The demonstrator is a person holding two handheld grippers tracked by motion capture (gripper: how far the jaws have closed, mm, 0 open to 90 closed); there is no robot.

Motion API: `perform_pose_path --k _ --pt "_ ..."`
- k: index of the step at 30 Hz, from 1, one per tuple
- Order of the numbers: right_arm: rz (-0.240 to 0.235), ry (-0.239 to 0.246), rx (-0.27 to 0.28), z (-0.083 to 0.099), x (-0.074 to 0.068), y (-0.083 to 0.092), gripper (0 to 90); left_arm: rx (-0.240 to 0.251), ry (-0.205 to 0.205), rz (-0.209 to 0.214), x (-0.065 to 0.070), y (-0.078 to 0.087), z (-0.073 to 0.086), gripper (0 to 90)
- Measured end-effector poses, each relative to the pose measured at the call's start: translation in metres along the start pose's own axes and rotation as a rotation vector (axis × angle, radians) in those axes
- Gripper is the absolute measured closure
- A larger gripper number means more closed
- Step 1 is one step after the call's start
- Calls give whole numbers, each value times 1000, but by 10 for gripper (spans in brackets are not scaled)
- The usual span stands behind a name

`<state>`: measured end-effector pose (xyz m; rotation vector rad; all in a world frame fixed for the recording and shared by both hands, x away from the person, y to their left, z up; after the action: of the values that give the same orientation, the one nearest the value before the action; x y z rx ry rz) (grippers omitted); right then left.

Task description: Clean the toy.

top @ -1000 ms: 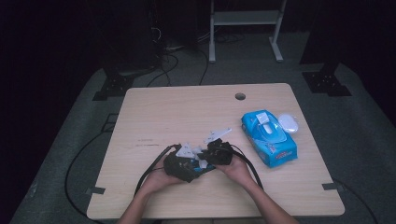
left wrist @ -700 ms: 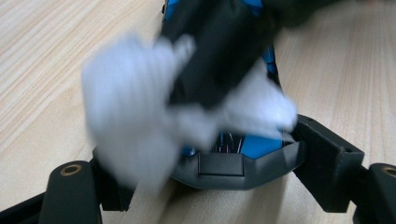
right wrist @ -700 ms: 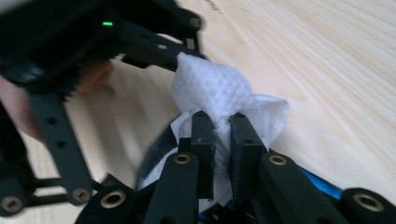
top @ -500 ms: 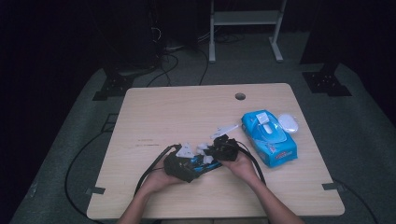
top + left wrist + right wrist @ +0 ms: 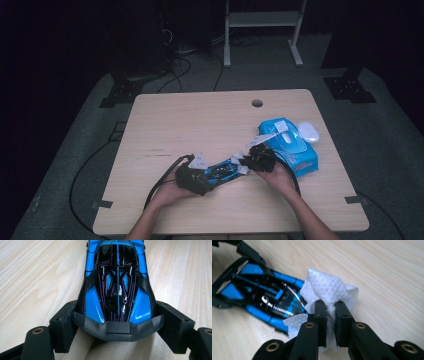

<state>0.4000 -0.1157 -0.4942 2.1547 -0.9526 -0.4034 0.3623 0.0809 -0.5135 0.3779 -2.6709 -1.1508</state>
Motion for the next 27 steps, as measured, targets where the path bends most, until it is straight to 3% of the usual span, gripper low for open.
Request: perform_pose_path --k 2,6,10,12,15,16,19,22,23,27 --pt "-14 17 -4 1 -2 3 797 2 0 1 0 0 0 239" --pt "-66 1 10 -2 -4 2 627 -3 -2 1 0 0 0 239" --pt "-80 -36 29 -6 -6 -3 603 -1 -2 1 0 -1 -1 239" --pt "-80 -33 34 -11 -11 -9 616 -4 -2 2 0 -1 -1 239" --pt "-64 -10 49 -19 -16 -11 758 -8 -4 0 0 -1 -1 239" --pt "-42 18 41 -21 -17 -13 783 -9 -3 1 0 -1 -1 239" --pt "-39 6 27 -25 -18 -16 806 -4 -2 3 0 -1 -1 239" --pt "-70 12 28 -31 -26 -19 809 -7 -4 0 0 -2 -2 240" --pt "-88 53 38 -37 -39 -25 811 -12 -4 -2 0 -2 -2 239" --pt "-81 81 36 -42 -47 -29 813 -5 3 1 0 -1 -1 240"
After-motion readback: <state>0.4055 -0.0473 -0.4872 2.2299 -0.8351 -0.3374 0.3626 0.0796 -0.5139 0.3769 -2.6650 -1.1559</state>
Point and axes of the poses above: each handheld gripper's, and its own axes: y roughly backward along the jaws, z roughly out of its underside, x roughly to its right, the point moved 6 cm from there along -y, roughly forward along the jaws, and after that the axes turned 8 degrees about z, right-handed, at the moved point
